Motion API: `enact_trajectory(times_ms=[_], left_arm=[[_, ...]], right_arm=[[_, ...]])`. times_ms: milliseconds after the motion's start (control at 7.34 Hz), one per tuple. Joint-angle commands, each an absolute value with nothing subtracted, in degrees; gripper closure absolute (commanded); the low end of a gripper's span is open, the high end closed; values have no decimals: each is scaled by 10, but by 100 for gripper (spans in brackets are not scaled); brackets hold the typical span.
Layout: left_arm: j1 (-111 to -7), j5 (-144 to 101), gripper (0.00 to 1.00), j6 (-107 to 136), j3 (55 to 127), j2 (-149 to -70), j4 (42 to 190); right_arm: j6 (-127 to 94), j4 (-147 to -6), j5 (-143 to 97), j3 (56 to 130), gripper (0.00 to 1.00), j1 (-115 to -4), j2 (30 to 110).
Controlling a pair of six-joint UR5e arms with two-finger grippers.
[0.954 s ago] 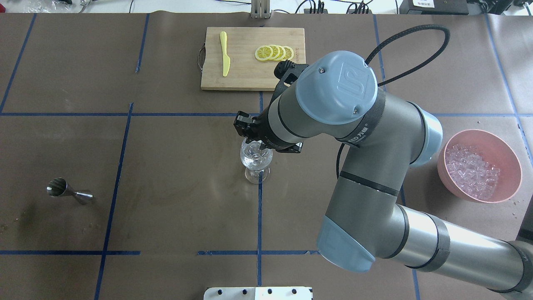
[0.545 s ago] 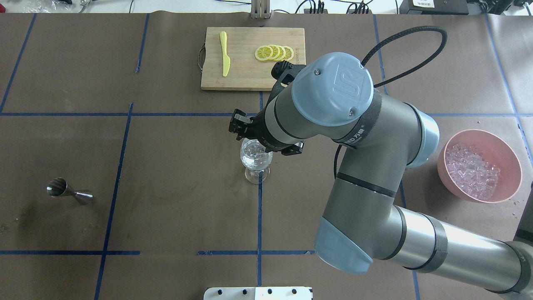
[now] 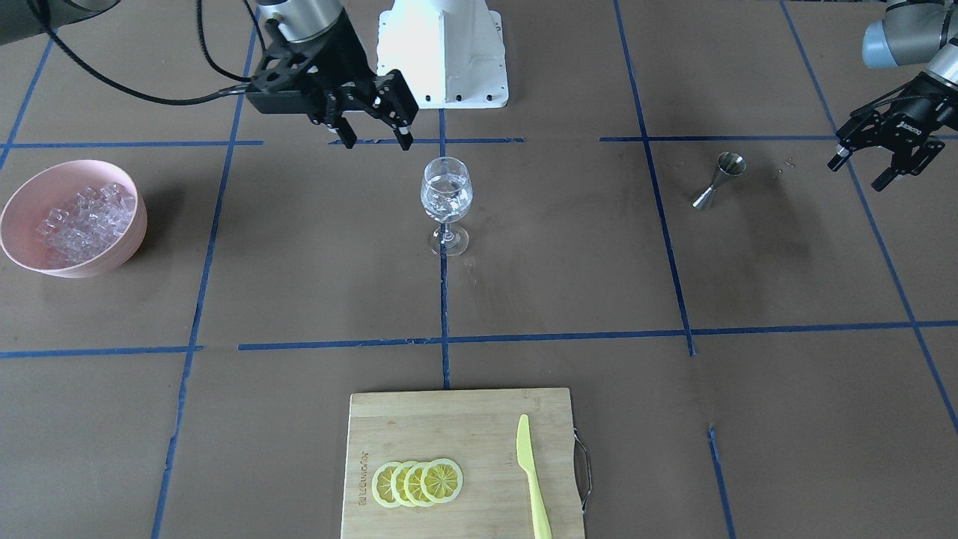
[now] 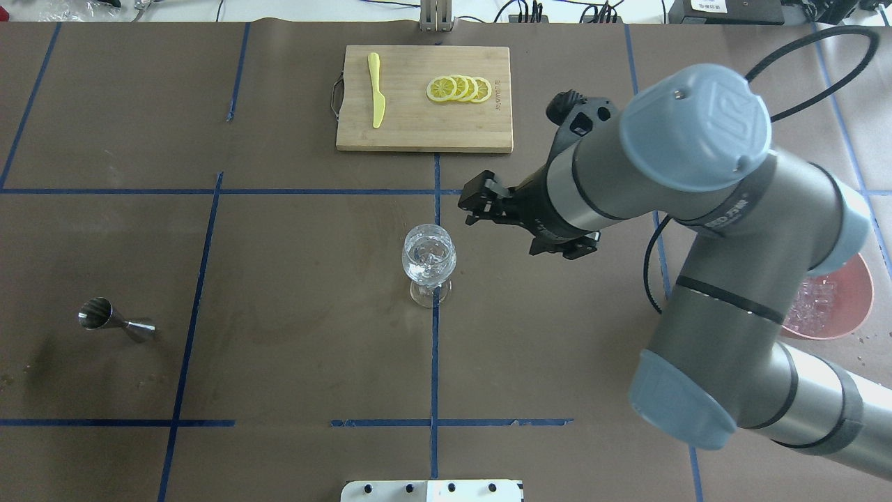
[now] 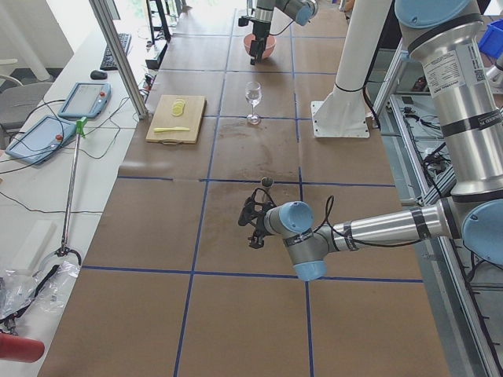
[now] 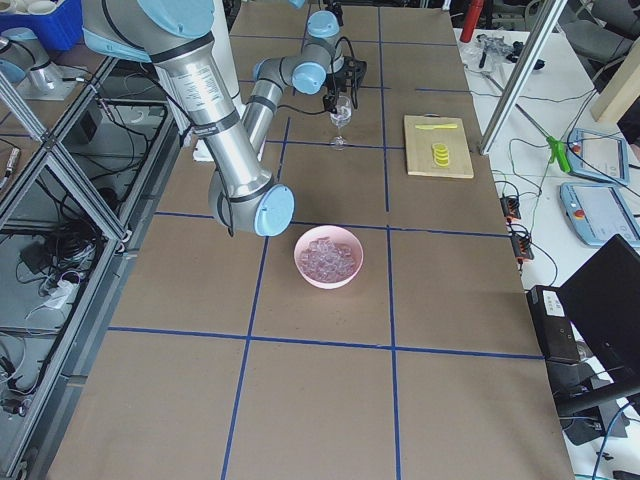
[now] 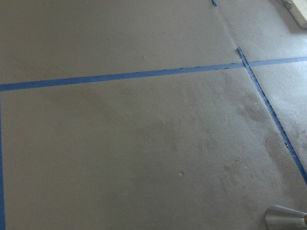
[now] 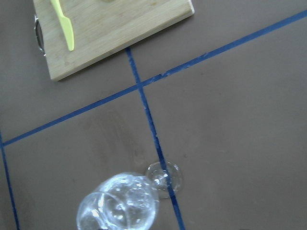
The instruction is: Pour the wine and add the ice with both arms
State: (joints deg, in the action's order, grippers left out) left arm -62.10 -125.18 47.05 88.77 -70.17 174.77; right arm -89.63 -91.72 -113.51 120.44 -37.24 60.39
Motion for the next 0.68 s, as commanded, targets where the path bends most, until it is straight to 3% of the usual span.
enact_trajectory(times_ms=[0,136,545], left_arm=[[-624,-1252,0,456,882,-702,1742],[-644,-1255,0,394,873,-701,1735],[-770,-1303,0,178,871,-725,1562]], right_arm=[[-727,-912,-1252,1220,0,-497,724],[-608,-914,-1296,1213,0,-568,776],[-288,-922,-1375,1096,0,-751,816]])
